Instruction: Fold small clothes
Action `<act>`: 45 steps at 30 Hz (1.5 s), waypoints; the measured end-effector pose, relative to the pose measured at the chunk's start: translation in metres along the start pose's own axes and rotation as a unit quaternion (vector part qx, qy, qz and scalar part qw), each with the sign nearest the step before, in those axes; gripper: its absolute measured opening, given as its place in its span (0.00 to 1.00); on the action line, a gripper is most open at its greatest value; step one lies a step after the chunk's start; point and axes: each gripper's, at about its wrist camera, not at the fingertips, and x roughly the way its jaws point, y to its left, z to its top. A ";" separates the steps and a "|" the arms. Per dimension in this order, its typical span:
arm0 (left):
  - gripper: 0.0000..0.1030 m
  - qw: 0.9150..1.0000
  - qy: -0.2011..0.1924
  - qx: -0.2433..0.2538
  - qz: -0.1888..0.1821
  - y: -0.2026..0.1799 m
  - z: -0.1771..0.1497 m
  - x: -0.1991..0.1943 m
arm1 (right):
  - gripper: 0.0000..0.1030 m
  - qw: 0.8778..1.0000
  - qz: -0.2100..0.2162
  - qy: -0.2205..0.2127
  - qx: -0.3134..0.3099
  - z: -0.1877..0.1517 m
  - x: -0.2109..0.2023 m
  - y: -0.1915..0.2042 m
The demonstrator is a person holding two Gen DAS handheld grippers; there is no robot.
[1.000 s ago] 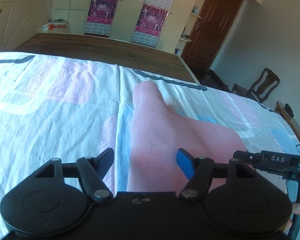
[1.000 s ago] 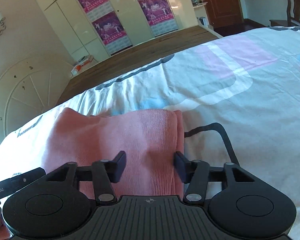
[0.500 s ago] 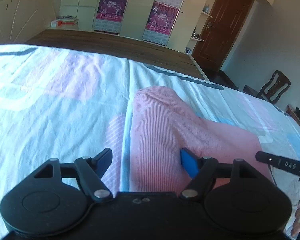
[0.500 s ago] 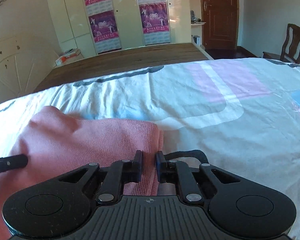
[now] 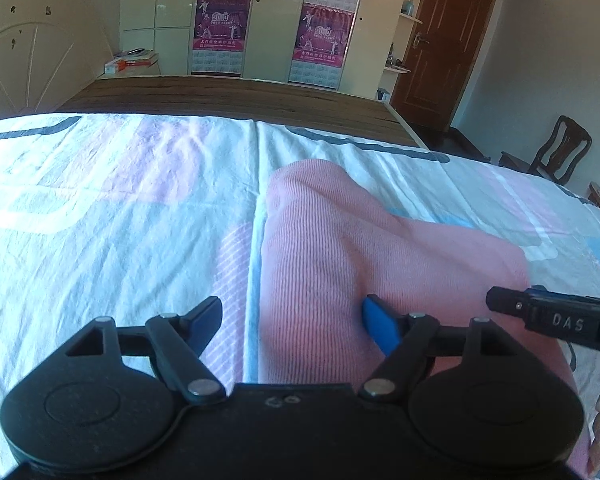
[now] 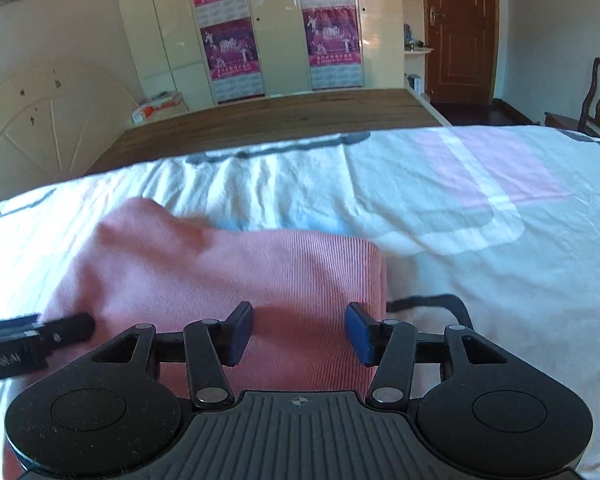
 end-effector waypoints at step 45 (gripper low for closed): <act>0.71 0.997 0.047 0.055 0.002 -0.017 -0.068 -0.076 | 0.51 1.000 0.006 -0.005 0.021 -0.107 -0.113 -0.006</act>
